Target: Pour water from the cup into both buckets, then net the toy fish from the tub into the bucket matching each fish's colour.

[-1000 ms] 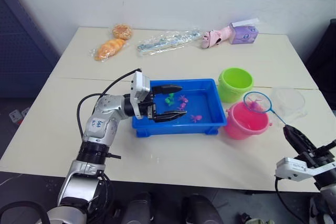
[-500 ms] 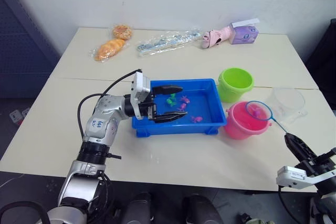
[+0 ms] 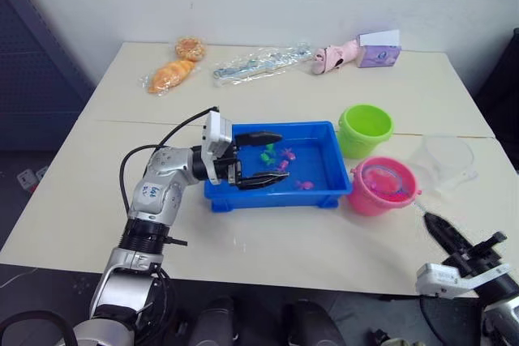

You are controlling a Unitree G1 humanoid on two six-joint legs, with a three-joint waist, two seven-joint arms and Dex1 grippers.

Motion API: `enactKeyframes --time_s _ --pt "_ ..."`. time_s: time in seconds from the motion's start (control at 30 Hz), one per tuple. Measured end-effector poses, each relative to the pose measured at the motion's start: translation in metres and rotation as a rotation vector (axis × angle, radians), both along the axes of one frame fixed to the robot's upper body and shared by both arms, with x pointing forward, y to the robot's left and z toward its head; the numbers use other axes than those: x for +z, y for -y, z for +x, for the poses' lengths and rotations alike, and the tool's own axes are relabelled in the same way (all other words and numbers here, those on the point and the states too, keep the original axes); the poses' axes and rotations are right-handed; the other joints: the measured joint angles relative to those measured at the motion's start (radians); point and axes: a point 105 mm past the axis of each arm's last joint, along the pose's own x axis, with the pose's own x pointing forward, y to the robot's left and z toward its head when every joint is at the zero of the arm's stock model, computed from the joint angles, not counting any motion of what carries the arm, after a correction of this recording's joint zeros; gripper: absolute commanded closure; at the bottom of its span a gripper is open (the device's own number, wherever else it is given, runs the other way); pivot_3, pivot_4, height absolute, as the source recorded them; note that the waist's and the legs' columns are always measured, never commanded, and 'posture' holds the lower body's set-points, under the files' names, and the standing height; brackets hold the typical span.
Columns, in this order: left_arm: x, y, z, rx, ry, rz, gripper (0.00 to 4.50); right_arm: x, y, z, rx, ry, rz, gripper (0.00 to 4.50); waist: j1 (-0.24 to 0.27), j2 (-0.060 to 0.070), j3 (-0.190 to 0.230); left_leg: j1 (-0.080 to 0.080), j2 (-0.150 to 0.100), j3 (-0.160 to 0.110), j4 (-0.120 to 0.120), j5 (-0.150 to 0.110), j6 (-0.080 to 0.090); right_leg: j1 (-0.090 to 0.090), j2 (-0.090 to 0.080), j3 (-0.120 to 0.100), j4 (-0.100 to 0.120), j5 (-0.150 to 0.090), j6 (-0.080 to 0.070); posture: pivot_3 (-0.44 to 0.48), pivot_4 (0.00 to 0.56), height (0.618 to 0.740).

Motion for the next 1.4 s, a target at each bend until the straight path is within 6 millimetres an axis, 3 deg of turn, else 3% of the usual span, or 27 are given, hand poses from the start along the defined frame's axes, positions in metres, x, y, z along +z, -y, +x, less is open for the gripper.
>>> enactKeyframes --time_s 0.07,0.13,0.23,0.3,0.43,0.53,0.63,0.8,0.83,0.9,1.03,1.13,1.27,1.4 --pt "0.000 0.002 -0.001 -0.006 0.000 -0.007 0.07 0.024 0.008 0.002 -0.024 0.078 -0.021 4.50 0.001 -0.001 0.000 0.000 0.001 -0.001 -0.001 0.000 0.000 0.000 0.001 0.000 0.000 0.000 0.000 0.000 0.150 0.740" --pt "0.000 0.003 -0.001 -0.007 0.001 -0.009 0.07 0.018 0.009 0.000 -0.028 0.055 -0.013 4.50 0.001 -0.001 0.000 0.000 0.001 -0.001 -0.002 0.000 -0.001 0.000 0.001 0.000 0.000 0.000 0.000 0.000 0.150 0.740" --pt "0.000 0.003 -0.001 -0.007 0.003 -0.011 0.07 -0.011 0.001 -0.006 -0.012 -0.037 0.040 4.50 0.003 -0.001 0.000 0.000 0.001 -0.001 -0.002 0.000 -0.001 -0.001 0.001 -0.001 0.000 0.000 0.000 0.000 0.150 0.740" --pt "0.000 0.003 -0.001 -0.006 0.004 -0.011 0.07 -0.013 0.000 -0.010 -0.019 -0.041 0.065 4.50 0.002 0.000 0.000 0.000 0.001 0.000 -0.001 0.000 -0.001 0.000 0.001 0.000 0.000 0.000 0.000 0.000 0.150 0.740" --pt "-0.002 0.002 -0.001 -0.001 -0.001 -0.011 0.07 0.018 0.006 -0.011 -0.030 0.048 0.114 4.50 -0.005 -0.001 0.000 0.002 0.001 0.001 -0.001 0.000 0.000 0.001 0.001 0.001 0.000 0.000 0.000 0.000 0.150 0.740" --pt "-0.008 -0.008 -0.001 0.016 -0.022 0.009 0.07 0.042 -0.001 -0.005 0.022 0.078 0.194 4.50 -0.013 -0.001 0.000 0.006 0.002 0.003 -0.004 0.000 -0.001 0.002 0.002 0.004 0.000 0.000 0.000 0.000 0.150 0.740" --pt "-0.003 -0.031 0.002 0.067 -0.031 0.023 0.07 0.059 -0.017 0.006 0.126 0.013 0.401 4.50 -0.026 -0.003 0.001 0.006 0.003 0.004 -0.006 0.000 -0.001 0.002 0.003 0.004 0.000 0.000 0.000 0.000 0.150 0.740" --pt "-0.002 -0.076 0.001 0.160 -0.038 0.080 0.07 0.063 -0.047 0.027 0.268 -0.227 0.925 4.50 -0.025 -0.003 0.001 0.008 0.004 0.003 -0.009 0.000 -0.001 0.002 0.003 0.004 0.000 0.000 0.000 0.000 0.150 0.740" --pt "-0.003 -0.087 0.000 0.183 -0.043 0.098 0.07 0.062 -0.055 0.033 0.307 -0.314 1.059 4.50 -0.024 -0.004 0.002 0.008 0.004 0.003 -0.009 0.000 0.000 0.002 0.002 0.004 0.000 0.000 0.000 0.000 0.150 0.740" --pt "-0.003 -0.107 0.002 0.233 -0.049 0.127 0.07 0.063 -0.082 0.039 0.407 -0.483 1.150 4.50 -0.024 -0.004 0.002 0.007 0.004 0.002 -0.009 -0.002 0.004 0.002 0.001 0.003 0.000 0.000 0.000 0.000 0.150 0.740" --pt "-0.001 -0.130 0.003 0.282 -0.046 0.161 0.07 0.075 -0.115 0.049 0.501 -0.640 1.163 4.50 -0.024 -0.004 0.002 0.007 0.004 0.002 -0.009 -0.003 0.006 0.001 0.000 0.002 -0.001 0.000 0.000 0.000 0.150 0.740" --pt "-0.003 -0.137 0.002 0.284 -0.050 0.176 0.07 0.065 -0.126 0.061 0.432 -0.763 1.119 4.50 -0.017 -0.004 0.002 0.003 0.002 0.000 -0.009 -0.003 0.006 -0.001 -0.002 -0.001 -0.002 0.000 -0.001 0.000 0.150 0.740" --pt "-0.006 -0.137 -0.002 0.276 -0.050 0.185 0.07 0.057 -0.129 0.073 0.372 -0.844 0.983 4.50 -0.015 -0.004 0.002 -0.001 0.001 -0.001 -0.007 -0.003 0.005 -0.003 -0.003 -0.002 -0.003 0.000 -0.001 0.000 0.150 0.740" --pt "-0.010 -0.130 -0.008 0.253 -0.055 0.186 0.07 0.062 -0.114 0.090 0.344 -0.792 0.744 4.50 -0.018 -0.004 0.002 -0.008 0.001 -0.002 -0.001 -0.004 0.006 -0.007 -0.003 -0.003 -0.001 0.000 -0.001 0.000 0.150 0.740"
